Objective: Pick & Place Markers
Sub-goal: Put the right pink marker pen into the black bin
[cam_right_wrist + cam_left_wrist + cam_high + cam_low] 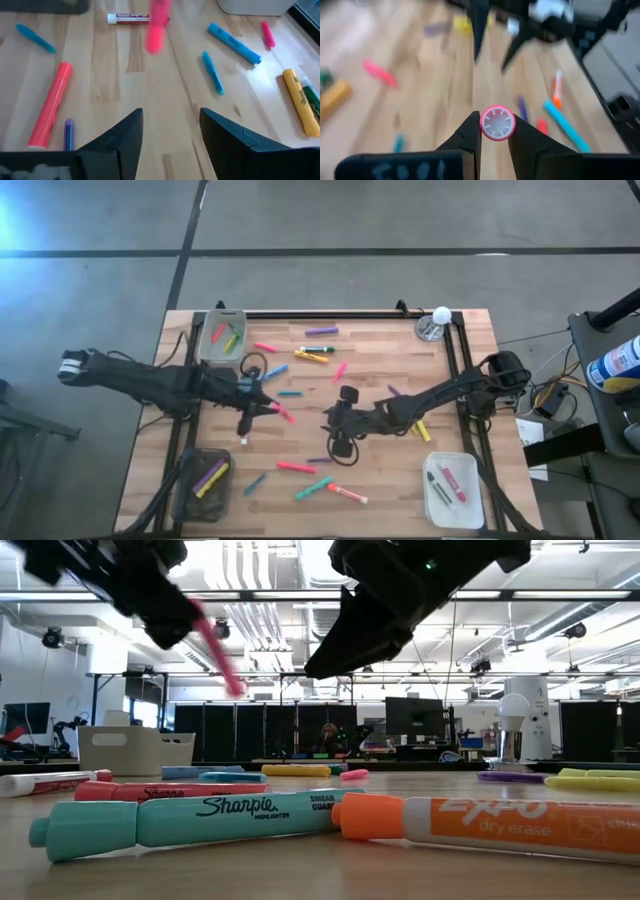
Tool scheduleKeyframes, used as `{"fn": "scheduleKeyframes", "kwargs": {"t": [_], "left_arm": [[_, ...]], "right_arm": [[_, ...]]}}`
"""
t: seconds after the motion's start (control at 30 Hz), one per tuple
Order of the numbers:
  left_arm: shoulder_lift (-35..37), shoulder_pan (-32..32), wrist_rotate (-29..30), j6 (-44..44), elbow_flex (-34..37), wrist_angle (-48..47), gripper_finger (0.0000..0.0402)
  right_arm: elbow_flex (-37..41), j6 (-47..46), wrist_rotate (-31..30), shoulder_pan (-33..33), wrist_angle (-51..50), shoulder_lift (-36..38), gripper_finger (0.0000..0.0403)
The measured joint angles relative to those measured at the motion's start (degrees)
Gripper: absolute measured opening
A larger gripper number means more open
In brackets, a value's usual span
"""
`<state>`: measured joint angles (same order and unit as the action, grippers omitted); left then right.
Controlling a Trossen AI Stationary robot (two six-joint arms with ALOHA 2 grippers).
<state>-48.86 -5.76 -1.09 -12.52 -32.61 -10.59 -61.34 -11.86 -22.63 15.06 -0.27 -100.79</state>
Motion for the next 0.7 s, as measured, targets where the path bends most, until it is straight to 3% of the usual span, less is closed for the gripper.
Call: {"fn": "scheduleKeyframes", "kwargs": {"t": [0.13,0.4,0.53,0.7], "left_arm": [[-1.6,-5.9,1.4,-7.8,-8.8,-19.2,0.0067],[-7.7,-24.8,0.5,-30.5,-20.6,-41.2,0.0067],[-10.7,-34.2,0.4,-45.8,-24.7,-48.0,0.0067],[-12.9,-43.5,-0.6,-61.4,-25.7,-49.6,0.0067]], "right_arm": [[0.4,-0.2,0.0,0.8,0.0,-0.1,0.0187],[1.3,-0.2,0.0,0.8,0.7,-0.2,0.0183],[1.4,-0.2,0.0,0.8,1.1,-0.2,0.0182],[1.5,-0.2,0.0,0.8,1.1,-0.2,0.0182]]}}
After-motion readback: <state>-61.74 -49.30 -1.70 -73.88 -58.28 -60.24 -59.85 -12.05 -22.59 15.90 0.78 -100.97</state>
